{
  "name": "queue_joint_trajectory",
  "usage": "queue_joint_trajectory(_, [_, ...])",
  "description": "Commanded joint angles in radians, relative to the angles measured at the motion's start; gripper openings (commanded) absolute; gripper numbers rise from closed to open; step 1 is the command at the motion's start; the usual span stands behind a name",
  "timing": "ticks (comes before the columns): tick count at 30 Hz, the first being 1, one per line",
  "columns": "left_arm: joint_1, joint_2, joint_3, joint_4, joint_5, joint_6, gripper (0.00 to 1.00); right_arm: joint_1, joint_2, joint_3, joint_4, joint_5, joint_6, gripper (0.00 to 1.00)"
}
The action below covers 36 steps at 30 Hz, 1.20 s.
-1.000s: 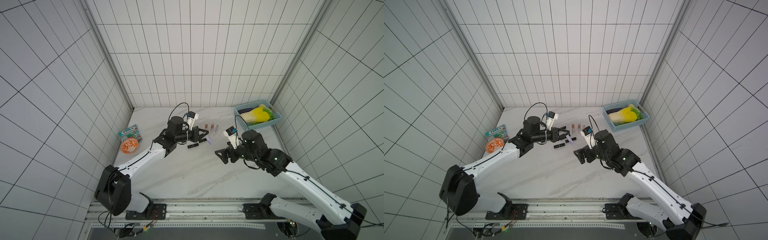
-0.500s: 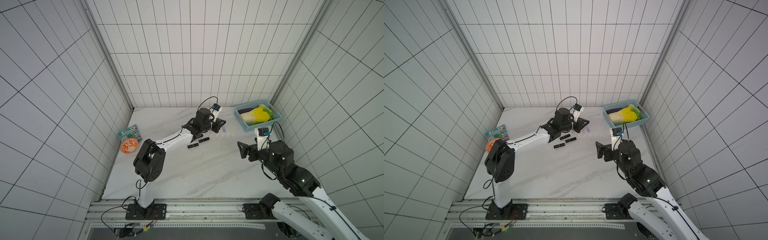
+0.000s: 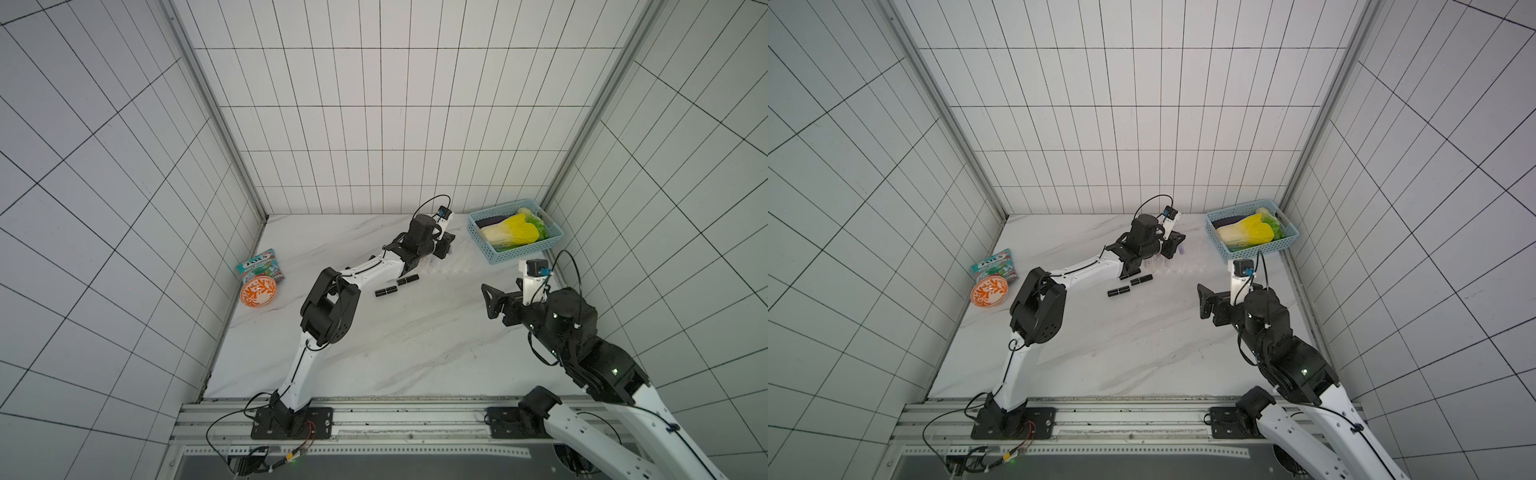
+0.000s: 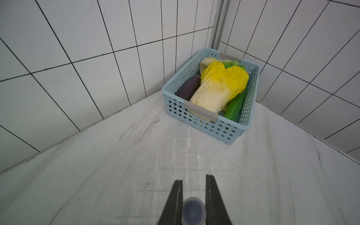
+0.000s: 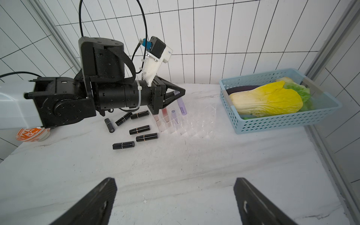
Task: Arrange the lipsticks in the organizer
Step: Place the lipstick in the storage box.
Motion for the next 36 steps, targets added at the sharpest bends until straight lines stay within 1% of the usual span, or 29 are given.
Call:
queue_joint_trajectory(1, [-0.003,0.059,0.068,-0.008,-0.038,0.033,0.05,-0.006,-0.005,-0.019,-0.008,-0.013,0.014,0.97])
queue_joint_trajectory(5, [-0.003,0.093,0.091,-0.019,-0.040,0.033,0.05,-0.006,0.000,-0.019,-0.008,-0.025,0.016,0.97])
queue_joint_trajectory(11, [-0.001,0.129,0.118,-0.044,-0.078,0.050,0.05,-0.006,-0.004,-0.019,-0.008,-0.036,0.017,0.97])
queue_joint_trajectory(17, [0.004,0.147,0.131,-0.050,-0.078,0.050,0.05,-0.006,-0.002,-0.019,-0.016,-0.048,0.022,0.97])
queue_joint_trajectory(22, [0.003,0.163,0.136,-0.059,-0.084,0.058,0.07,-0.006,-0.008,-0.025,-0.020,-0.054,0.030,0.97])
queue_joint_trajectory(24, [0.002,0.162,0.128,-0.059,-0.084,0.058,0.10,-0.006,-0.007,-0.025,-0.023,-0.055,0.029,0.97])
queue_joint_trajectory(25, [0.002,0.158,0.122,-0.058,-0.083,0.058,0.14,-0.006,-0.006,-0.025,-0.023,-0.056,0.030,0.97])
queue_joint_trajectory(26, [-0.001,0.149,0.113,-0.056,-0.082,0.057,0.30,-0.006,0.004,-0.022,-0.023,-0.062,0.027,0.98])
queue_joint_trajectory(27, [-0.005,0.134,0.097,-0.049,-0.080,0.056,0.44,-0.006,0.016,-0.019,-0.023,-0.067,0.024,0.99])
queue_joint_trajectory(29, [-0.011,0.077,0.056,-0.032,-0.071,0.036,0.66,-0.006,0.033,-0.013,-0.025,-0.076,0.022,0.99])
queue_joint_trajectory(31, [-0.012,0.021,0.021,-0.031,-0.070,0.000,0.71,-0.005,0.054,-0.005,-0.025,-0.087,0.021,0.99])
queue_joint_trajectory(32, [-0.011,-0.059,-0.044,-0.026,-0.072,-0.058,0.77,-0.006,0.073,0.002,-0.025,-0.097,0.020,1.00])
queue_joint_trajectory(33, [-0.009,-0.136,-0.109,-0.018,-0.058,-0.094,0.85,-0.006,0.107,0.018,-0.020,-0.113,0.016,1.00])
queue_joint_trajectory(34, [-0.008,-0.159,-0.128,-0.015,-0.042,-0.097,0.88,-0.006,0.121,0.024,-0.020,-0.119,0.016,1.00])
queue_joint_trajectory(36, [-0.005,-0.172,-0.133,-0.018,-0.024,-0.083,0.89,-0.006,0.137,0.031,-0.017,-0.133,0.019,1.00])
